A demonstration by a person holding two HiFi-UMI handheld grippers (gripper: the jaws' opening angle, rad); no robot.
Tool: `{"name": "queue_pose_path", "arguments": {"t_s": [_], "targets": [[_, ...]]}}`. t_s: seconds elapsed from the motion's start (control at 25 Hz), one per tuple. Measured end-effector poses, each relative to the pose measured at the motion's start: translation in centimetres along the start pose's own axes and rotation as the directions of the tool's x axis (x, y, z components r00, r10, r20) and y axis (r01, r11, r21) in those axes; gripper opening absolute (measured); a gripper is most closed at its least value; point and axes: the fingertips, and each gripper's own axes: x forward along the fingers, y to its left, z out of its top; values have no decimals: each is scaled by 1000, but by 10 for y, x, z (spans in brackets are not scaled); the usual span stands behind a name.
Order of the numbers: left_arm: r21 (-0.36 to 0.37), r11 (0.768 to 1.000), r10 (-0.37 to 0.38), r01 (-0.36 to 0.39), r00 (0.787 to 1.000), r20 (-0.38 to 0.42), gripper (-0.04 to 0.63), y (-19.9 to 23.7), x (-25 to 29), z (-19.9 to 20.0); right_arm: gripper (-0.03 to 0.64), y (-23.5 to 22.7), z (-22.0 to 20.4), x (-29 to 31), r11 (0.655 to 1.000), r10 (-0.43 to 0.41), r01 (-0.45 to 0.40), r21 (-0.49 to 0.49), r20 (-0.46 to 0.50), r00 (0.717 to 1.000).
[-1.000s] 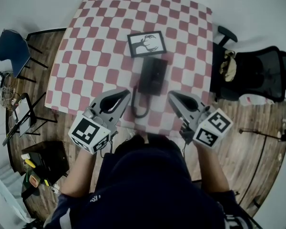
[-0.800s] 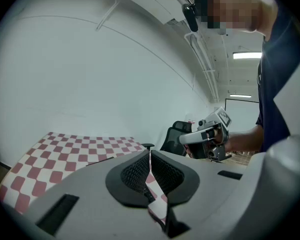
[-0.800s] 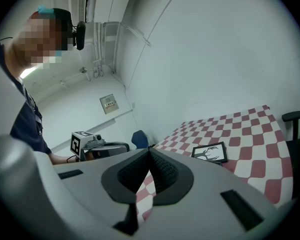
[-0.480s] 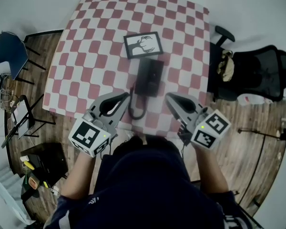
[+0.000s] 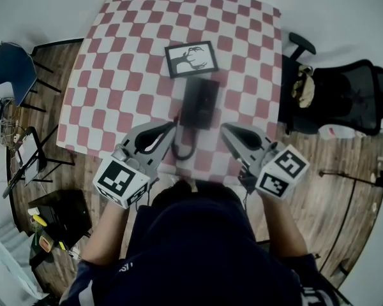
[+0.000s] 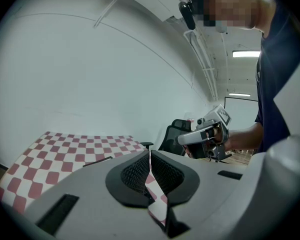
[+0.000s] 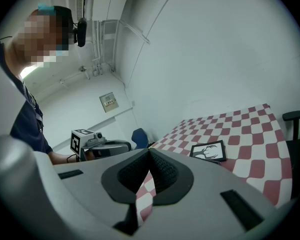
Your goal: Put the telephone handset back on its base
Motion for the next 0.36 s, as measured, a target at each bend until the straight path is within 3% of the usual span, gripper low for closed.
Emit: {"name": "queue_pose_path", "arguments": {"t_s": [0.36], "targets": [[-7,1000,-5,5,1000,-5,38,3,9,-3,15,-7,-1,3,1000,0,0,-3,-15,1000]]}}
